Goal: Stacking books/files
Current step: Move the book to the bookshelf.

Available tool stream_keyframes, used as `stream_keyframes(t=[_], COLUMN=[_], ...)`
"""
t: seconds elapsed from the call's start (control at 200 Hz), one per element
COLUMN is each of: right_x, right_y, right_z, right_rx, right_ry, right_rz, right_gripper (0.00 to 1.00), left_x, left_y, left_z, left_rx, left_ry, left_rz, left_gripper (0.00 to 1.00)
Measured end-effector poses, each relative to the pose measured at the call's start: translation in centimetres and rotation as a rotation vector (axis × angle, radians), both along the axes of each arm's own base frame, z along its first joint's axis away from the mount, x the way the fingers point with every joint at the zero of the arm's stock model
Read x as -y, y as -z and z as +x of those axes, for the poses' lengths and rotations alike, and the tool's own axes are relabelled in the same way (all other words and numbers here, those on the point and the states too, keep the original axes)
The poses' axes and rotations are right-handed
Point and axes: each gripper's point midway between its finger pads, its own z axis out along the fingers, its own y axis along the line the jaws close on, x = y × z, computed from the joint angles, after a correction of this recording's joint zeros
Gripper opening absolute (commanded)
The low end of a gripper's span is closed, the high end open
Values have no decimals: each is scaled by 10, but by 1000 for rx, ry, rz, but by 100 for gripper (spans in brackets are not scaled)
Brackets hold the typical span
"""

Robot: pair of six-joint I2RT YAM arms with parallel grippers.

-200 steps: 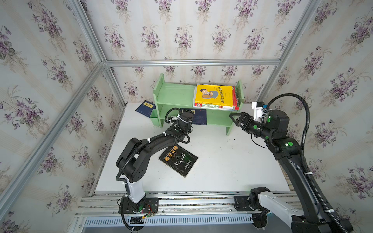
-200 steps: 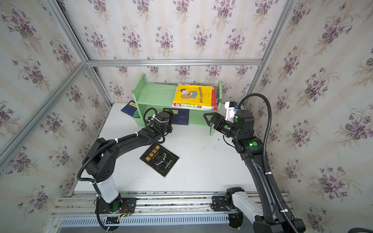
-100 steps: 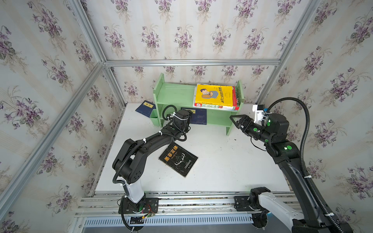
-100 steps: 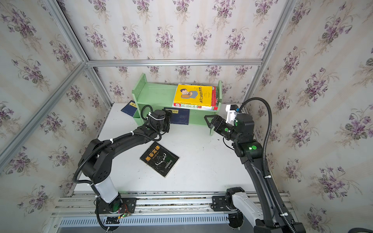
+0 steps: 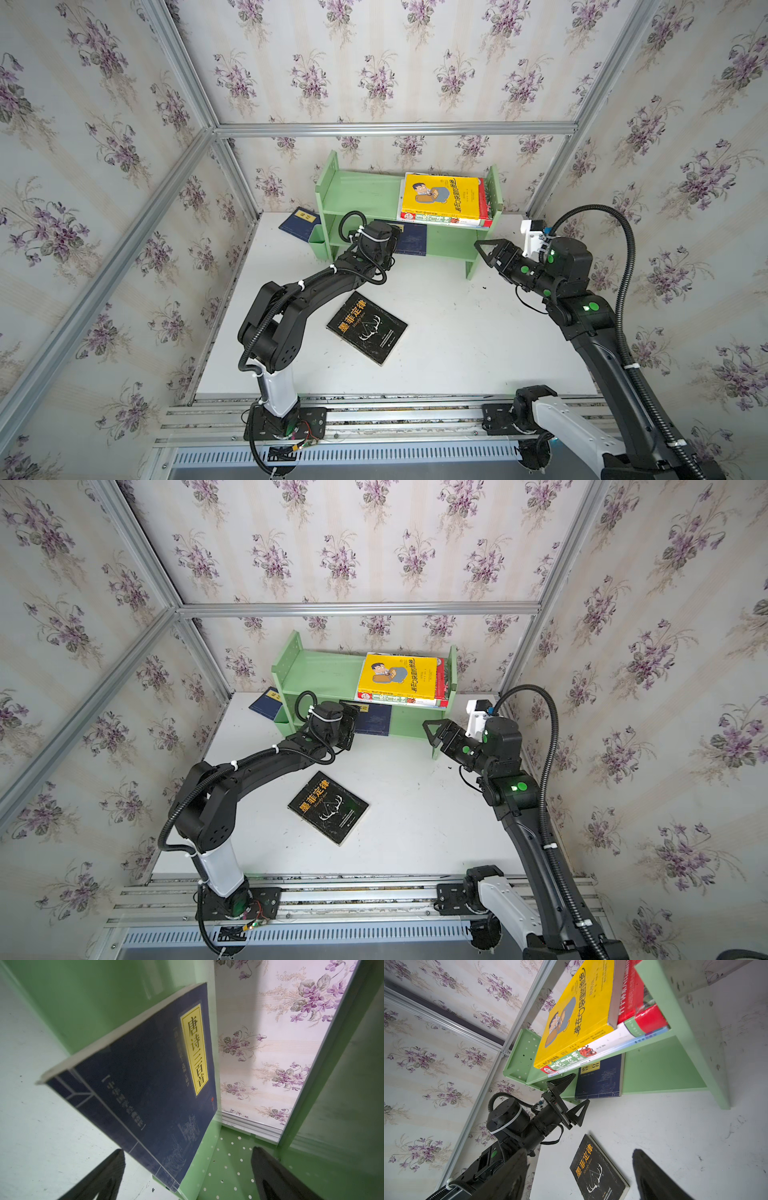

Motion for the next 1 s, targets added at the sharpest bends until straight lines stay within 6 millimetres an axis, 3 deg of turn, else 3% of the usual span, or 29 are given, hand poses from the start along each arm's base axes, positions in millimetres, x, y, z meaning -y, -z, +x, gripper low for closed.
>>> stream_keyframes(t=[0.425,0.61,0.745,0.999], right_x=[2,2,2,2], right_y=[3,0,-6,-3], right_z=[4,5,11,27], right_rx=[-8,-5,7,-10], right_ry=[17,17,16,22], right_rz=[-7,-8,-17,-28], right_gripper=[81,81,82,82], left_x=[-1,1,-8,-53], left_y=[-8,-4,-16,-25], left_z=[-4,-15,-41,-115], left_rx=[12,-5,19,34], left_ry=[16,62,120,206], left_rz=[1,0,24,166], left_gripper=[98,99,99,99])
